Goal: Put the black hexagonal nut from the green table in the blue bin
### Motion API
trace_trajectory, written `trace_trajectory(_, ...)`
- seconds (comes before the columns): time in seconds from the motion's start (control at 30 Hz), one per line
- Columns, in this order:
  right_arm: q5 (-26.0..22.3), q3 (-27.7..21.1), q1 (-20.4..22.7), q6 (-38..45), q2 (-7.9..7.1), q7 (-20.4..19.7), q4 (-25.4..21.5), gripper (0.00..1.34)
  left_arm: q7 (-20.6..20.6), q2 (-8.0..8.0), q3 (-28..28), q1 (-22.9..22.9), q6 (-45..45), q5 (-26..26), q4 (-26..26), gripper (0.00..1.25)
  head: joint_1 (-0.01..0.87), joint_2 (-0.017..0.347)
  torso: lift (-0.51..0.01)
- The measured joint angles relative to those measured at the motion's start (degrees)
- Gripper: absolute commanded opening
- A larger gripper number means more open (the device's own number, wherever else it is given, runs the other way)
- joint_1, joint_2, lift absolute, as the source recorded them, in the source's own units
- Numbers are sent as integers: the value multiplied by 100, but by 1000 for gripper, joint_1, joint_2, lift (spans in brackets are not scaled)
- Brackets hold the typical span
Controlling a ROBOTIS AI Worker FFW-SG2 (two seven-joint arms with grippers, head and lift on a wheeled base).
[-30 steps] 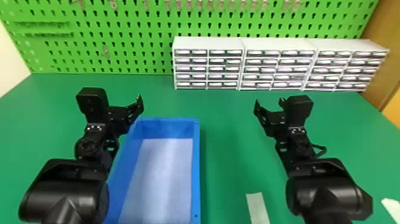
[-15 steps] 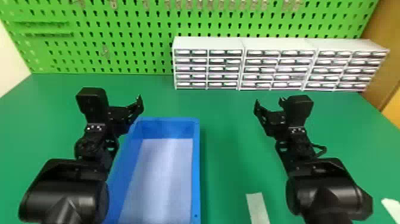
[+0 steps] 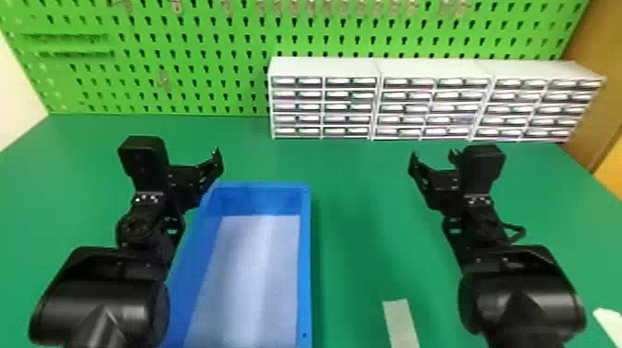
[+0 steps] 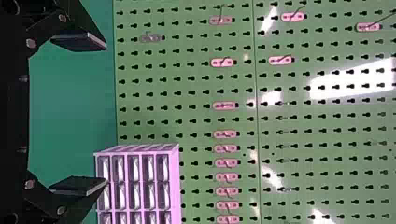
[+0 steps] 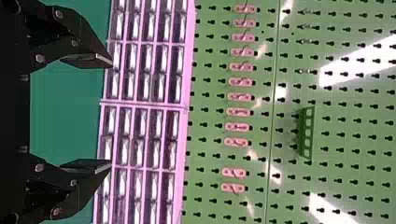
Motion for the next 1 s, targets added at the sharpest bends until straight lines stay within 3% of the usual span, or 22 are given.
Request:
trace_trajectory(0.8, -12, -1132, 478, 832, -516, 107, -1071, 847, 0, 8, 50, 19, -2, 8, 0, 1002, 686, 51, -96)
trace_trajectory(1.0, 2, -1619, 671, 1173, -513, 355, -1380, 856, 0, 8, 63, 30, -4, 9, -2, 1002, 686, 51, -96)
